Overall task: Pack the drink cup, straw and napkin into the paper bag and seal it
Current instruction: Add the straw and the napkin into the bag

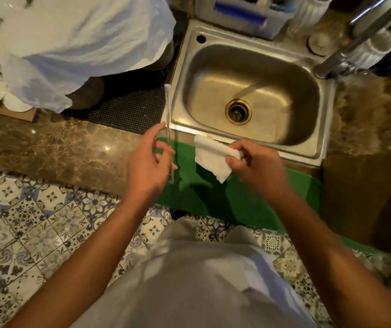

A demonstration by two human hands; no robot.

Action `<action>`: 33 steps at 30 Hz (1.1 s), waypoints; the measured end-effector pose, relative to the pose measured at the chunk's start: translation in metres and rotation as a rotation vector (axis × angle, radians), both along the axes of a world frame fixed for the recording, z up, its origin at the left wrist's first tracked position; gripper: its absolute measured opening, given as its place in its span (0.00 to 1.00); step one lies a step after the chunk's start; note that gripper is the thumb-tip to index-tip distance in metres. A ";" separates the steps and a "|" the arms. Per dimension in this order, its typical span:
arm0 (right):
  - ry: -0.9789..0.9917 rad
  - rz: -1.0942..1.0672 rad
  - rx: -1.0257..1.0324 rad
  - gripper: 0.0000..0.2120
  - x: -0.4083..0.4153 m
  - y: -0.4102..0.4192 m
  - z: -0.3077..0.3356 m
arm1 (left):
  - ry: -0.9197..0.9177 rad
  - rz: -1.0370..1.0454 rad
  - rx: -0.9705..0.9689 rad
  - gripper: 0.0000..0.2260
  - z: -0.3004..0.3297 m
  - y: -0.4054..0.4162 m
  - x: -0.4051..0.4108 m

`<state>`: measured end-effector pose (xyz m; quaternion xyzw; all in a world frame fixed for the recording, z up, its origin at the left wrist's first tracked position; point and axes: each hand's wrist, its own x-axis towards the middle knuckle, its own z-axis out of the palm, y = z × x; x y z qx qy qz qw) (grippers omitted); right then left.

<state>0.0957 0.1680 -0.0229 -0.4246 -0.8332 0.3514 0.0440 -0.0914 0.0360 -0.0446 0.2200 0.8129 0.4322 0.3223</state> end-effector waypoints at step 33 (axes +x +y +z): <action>0.281 -0.481 0.194 0.10 0.401 0.131 0.107 | 0.374 -0.496 0.030 0.31 0.058 0.182 0.379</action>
